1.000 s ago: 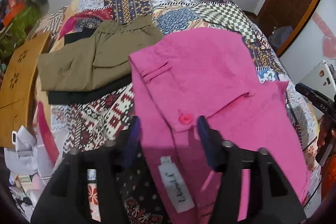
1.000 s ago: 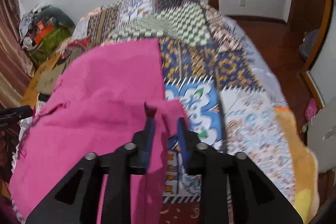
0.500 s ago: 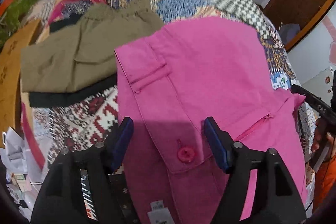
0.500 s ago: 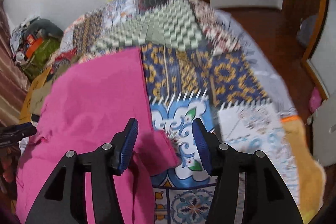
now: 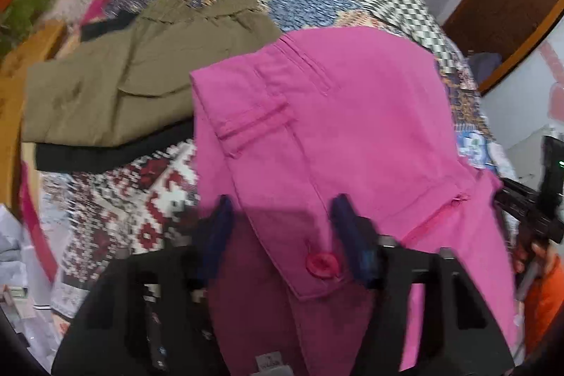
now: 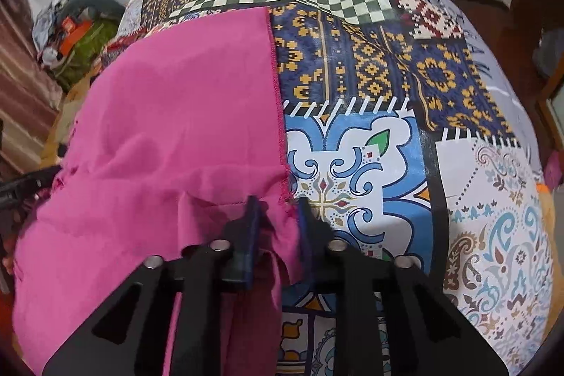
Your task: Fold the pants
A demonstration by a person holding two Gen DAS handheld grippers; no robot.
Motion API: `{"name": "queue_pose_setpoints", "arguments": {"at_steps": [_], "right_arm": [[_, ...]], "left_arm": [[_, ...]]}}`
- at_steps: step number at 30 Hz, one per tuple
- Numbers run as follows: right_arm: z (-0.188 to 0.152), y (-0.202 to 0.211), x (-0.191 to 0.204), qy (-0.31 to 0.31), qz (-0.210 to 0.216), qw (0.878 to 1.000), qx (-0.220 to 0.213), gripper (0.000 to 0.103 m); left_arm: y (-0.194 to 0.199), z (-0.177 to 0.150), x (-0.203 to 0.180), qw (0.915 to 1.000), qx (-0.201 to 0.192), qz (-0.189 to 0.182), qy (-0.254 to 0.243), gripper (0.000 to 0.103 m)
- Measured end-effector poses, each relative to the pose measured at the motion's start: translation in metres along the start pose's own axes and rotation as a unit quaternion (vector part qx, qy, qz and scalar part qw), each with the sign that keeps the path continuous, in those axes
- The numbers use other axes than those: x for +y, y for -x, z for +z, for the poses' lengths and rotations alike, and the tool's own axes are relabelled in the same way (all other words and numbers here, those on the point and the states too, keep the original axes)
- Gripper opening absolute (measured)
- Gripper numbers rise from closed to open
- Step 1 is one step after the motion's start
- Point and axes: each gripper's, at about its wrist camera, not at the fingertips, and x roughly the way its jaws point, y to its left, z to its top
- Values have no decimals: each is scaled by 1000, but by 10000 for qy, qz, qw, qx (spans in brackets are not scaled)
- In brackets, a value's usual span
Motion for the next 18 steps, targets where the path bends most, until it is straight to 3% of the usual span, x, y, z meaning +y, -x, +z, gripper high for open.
{"name": "queue_pose_setpoints", "arguments": {"at_steps": [6, 11, 16, 18], "right_arm": [[-6, 0, 12, 409, -425, 9981, -173, 8], [-9, 0, 10, 622, -709, 9954, -154, 6], [-11, 3, 8, 618, -1065, 9923, -120, 4], [-10, 6, 4, 597, -953, 9936, -90, 4]], "left_arm": [[0, -3, -7, 9989, -157, 302, -320, 54], [-2, -6, -3, 9942, -197, 957, -441, 48], [0, -9, 5, 9960, -228, 776, -376, 48], [4, -9, 3, 9948, -259, 827, -529, 48]]}}
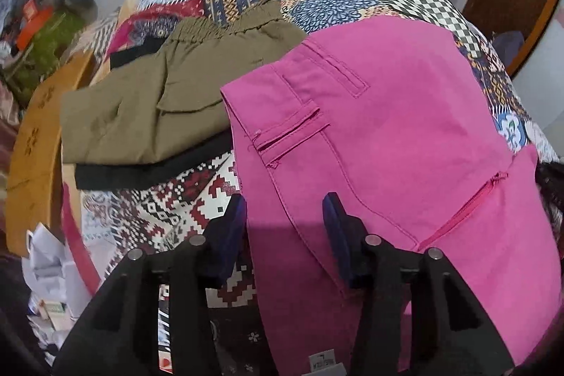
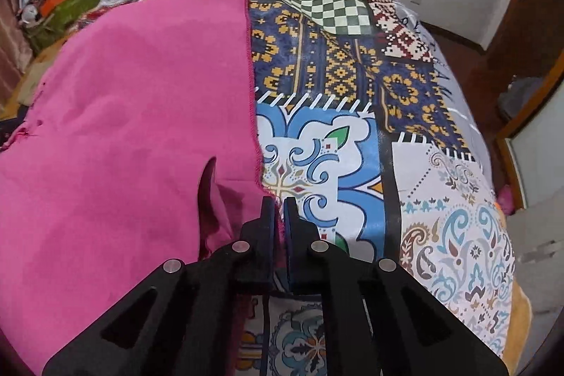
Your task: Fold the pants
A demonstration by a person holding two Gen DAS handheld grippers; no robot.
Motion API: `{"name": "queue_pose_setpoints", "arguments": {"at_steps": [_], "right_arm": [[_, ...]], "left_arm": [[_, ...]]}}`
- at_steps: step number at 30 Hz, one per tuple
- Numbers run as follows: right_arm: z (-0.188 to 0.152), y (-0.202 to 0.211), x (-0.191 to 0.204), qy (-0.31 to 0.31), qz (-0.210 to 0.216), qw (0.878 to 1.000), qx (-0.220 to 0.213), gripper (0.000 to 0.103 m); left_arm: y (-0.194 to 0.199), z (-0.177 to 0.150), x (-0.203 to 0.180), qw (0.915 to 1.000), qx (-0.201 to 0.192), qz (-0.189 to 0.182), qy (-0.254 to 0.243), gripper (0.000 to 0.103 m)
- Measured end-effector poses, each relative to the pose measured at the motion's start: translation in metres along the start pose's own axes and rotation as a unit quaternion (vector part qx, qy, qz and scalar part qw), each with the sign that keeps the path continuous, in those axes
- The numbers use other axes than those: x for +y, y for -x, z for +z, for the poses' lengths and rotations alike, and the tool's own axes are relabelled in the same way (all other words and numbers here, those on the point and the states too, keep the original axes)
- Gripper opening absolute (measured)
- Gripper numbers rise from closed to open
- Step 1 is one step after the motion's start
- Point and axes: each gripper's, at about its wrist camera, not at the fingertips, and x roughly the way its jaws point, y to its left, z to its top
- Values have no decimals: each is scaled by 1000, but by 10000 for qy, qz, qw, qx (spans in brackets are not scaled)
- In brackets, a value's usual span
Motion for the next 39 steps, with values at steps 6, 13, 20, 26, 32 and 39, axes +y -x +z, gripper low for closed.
{"name": "queue_pose_setpoints", "arguments": {"at_steps": [6, 13, 20, 26, 32, 39], "right_arm": [[8, 32, -18, -285, 126, 9991, -303, 7], [45, 68, -15, -341, 258, 9947, -937, 32], [82, 63, 8, -125, 466, 9910, -1245, 43], [108, 21, 22, -87, 566, 9950, -823, 51], [133, -21, 22, -171, 613, 9967, -502, 51], [150, -57, 28, -156, 614, 9975, -323, 51]], "left_arm": [[15, 13, 28, 9993, -148, -85, 336, 48], [20, 42, 62, 9967, -305, -68, 754, 59], [-4, 67, 63, 9974, -180, -15, 697, 71], [-36, 76, 57, 9981, 126, 21, 605, 73], [-55, 79, 50, 9985, 222, -303, 390, 73], [-71, 76, 58, 9933, 343, -906, 632, 67]]}}
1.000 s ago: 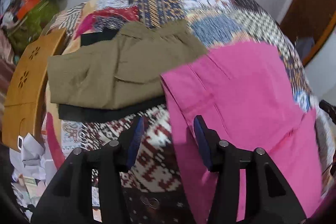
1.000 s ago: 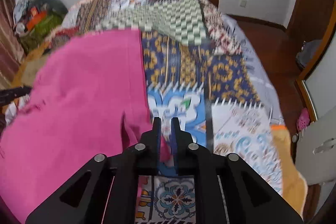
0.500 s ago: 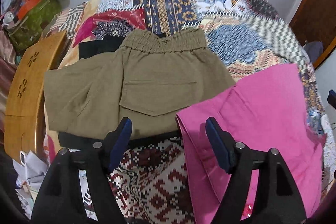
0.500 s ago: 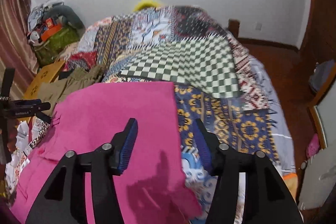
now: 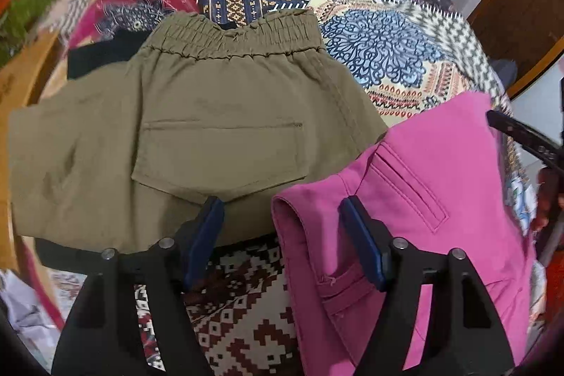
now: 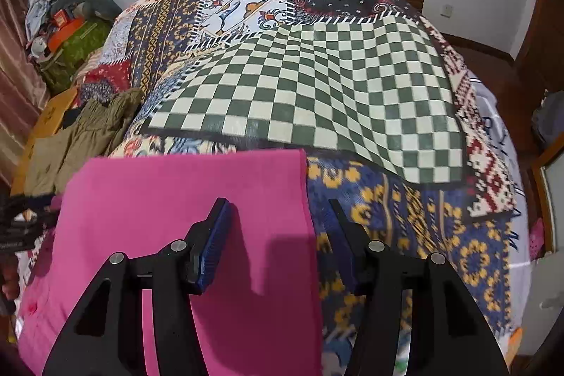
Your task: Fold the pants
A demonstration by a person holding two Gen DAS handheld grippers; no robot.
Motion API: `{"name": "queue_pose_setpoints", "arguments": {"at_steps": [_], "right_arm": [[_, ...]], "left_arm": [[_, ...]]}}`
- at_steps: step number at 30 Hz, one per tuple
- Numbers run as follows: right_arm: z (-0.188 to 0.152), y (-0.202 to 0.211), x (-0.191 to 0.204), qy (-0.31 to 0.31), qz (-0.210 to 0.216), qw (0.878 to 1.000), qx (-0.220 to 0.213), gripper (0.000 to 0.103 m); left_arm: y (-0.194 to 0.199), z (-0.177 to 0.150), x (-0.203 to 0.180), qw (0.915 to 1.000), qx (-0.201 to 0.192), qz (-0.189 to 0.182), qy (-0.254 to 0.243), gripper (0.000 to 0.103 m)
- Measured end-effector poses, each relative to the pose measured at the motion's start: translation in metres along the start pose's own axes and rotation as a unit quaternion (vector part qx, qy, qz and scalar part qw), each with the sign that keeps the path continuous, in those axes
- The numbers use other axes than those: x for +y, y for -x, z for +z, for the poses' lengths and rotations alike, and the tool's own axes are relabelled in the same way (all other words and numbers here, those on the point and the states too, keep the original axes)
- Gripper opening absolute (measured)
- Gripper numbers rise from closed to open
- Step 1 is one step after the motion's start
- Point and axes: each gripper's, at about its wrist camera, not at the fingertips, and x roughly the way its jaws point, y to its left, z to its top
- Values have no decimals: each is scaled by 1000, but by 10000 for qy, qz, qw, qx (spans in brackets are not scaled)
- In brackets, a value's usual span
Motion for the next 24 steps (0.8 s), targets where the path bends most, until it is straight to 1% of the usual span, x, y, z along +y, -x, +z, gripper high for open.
{"name": "queue_pose_setpoints", "arguments": {"at_steps": [1, 2, 3, 4, 5, 6, 7, 8, 9, 11, 14, 16, 19, 22, 24], "right_arm": [[1, -1, -1, -41, 33, 10000, -40, 51], [2, -2, -1, -97, 95, 9999, -77, 48], [4, -2, -1, -119, 201, 9997, -87, 40], [4, -2, 0, -96, 268, 9995, -116, 34], [5, -3, 2, -65, 276, 9995, -144, 31], [6, -4, 4, -19, 264, 9995, -153, 24], [6, -4, 7, 27, 248, 9995, -169, 14], [6, -3, 11, 85, 218, 9996, -186, 8], [6, -2, 15, 152, 100, 9997, -175, 6], [8, 0, 21, 269, -23, 9994, -201, 4], [8, 21, 23, 348, -59, 9985, -426, 3], [11, 40, 21, 335, -47, 9975, -620, 3], [21, 75, 19, 266, 40, 9949, -976, 3], [32, 121, 26, 283, 112, 9889, -1456, 3], [35, 142, 32, 326, 157, 9859, -1631, 3]], "left_arm": [[1, -1, 1, 9999, -23, -145, 34, 59], [1, -2, 0, 9998, -51, -167, 39, 56], [2, -3, -2, 9999, -80, -139, 21, 54], [3, -3, -5, 9999, -115, -125, -26, 43], [6, -4, -9, 9997, -157, -197, -71, 28], [9, -5, -13, 9997, -223, -92, -78, 25], [12, -6, -18, 9995, -283, 94, -109, 17], [13, -5, -21, 9992, -320, 188, -136, 15], [15, -5, -23, 9988, -367, 281, -161, 14], [24, -6, -28, 9972, -506, 476, -262, 8], [48, -4, -28, 9946, -775, 604, -339, 8], [68, -1, -29, 9919, -1008, 682, -352, 8], [104, 8, -33, 9874, -1389, 694, -313, 8], [142, 10, -42, 9800, -1789, 787, -384, 8], [156, 7, -46, 9783, -1862, 792, -439, 7]]}}
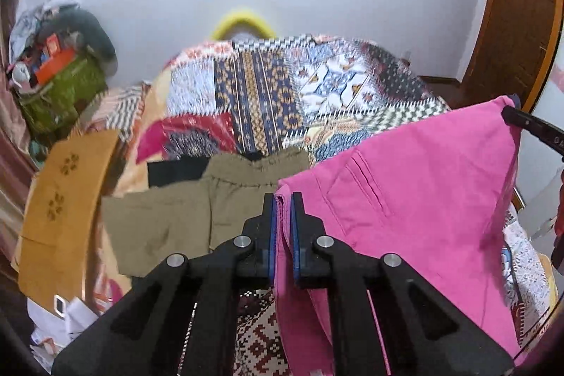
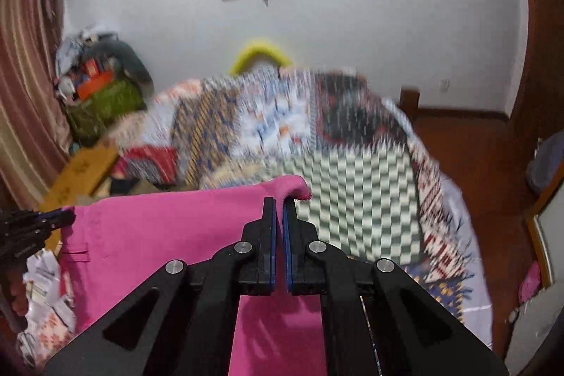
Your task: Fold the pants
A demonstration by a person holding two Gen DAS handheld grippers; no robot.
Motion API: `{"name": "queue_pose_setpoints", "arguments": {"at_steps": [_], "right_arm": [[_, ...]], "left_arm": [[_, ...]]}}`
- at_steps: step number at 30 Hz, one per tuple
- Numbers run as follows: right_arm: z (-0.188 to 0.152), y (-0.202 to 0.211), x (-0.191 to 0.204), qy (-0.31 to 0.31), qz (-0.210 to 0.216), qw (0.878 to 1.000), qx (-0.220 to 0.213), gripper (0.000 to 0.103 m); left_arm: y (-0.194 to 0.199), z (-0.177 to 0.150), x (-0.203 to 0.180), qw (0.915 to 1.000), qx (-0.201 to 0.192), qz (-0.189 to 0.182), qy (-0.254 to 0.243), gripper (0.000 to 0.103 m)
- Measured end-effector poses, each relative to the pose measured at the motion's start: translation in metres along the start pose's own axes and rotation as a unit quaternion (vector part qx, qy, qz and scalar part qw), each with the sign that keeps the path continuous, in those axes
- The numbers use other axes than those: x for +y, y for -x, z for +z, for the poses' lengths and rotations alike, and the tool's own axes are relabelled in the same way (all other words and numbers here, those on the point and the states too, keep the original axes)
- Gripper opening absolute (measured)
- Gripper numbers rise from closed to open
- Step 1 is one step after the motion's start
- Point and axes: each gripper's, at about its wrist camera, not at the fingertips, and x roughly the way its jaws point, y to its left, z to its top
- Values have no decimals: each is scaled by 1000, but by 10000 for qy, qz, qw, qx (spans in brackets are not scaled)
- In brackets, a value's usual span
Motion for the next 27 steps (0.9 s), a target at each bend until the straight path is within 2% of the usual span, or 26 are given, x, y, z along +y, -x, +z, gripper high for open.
{"name": "queue_pose_setpoints", "arguments": {"at_steps": [3, 8, 22, 27], "right_arm": [[6, 28, 10, 69, 74, 9998, -152, 3], [-11, 49, 14, 156, 71, 9998, -73, 3], [-93, 105, 15, 93, 40, 9995, 288, 3], [-127, 118, 22, 233, -47, 9986, 467, 3]], "left_arm": [[14, -6, -1, 10000, 10, -24, -55, 7], [34, -27, -6, 9998, 73, -108, -145, 7], [78, -100, -18, 9981, 282, -253, -492, 7], [82, -130, -23, 9965, 504, -378, -557, 7]]}}
